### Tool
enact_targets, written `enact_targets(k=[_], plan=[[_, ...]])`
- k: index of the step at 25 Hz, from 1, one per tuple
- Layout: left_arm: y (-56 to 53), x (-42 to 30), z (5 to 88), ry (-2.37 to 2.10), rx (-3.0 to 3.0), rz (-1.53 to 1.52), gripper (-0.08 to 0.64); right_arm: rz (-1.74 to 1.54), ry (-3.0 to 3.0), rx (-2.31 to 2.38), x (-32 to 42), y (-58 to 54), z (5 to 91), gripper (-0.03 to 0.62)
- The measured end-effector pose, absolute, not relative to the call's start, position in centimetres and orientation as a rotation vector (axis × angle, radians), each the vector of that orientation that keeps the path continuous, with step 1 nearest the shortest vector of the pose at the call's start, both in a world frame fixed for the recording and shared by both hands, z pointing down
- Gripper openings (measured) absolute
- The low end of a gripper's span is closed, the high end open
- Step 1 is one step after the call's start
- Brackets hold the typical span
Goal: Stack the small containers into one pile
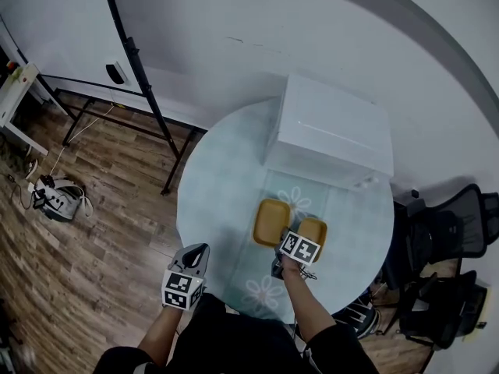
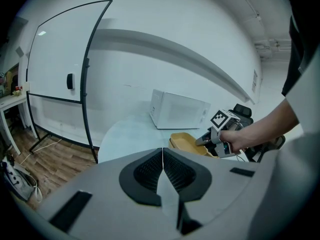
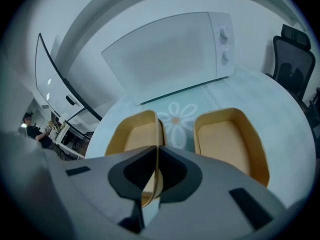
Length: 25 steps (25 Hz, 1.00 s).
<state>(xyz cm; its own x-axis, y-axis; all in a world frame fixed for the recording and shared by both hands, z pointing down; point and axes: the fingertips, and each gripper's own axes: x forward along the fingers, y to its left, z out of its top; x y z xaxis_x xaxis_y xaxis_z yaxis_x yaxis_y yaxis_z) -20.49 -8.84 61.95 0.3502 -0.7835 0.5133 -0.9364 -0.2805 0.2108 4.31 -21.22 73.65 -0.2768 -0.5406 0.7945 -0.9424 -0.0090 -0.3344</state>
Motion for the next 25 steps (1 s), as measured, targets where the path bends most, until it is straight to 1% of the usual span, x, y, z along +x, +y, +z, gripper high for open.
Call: enact_targets(k=[19, 25], plan=[[-9.3, -20.0, 62.7, -1.483, 2.128, 0.457, 0.015, 1.178, -1.833, 1.537, 4.6, -21.2, 74.8, 0.035], [-9.2, -19.2, 62.7, -1.47, 2.141, 0.464, 0.015, 1.099, -1.838, 1.531, 4.8, -20.8, 74.7, 0.035]])
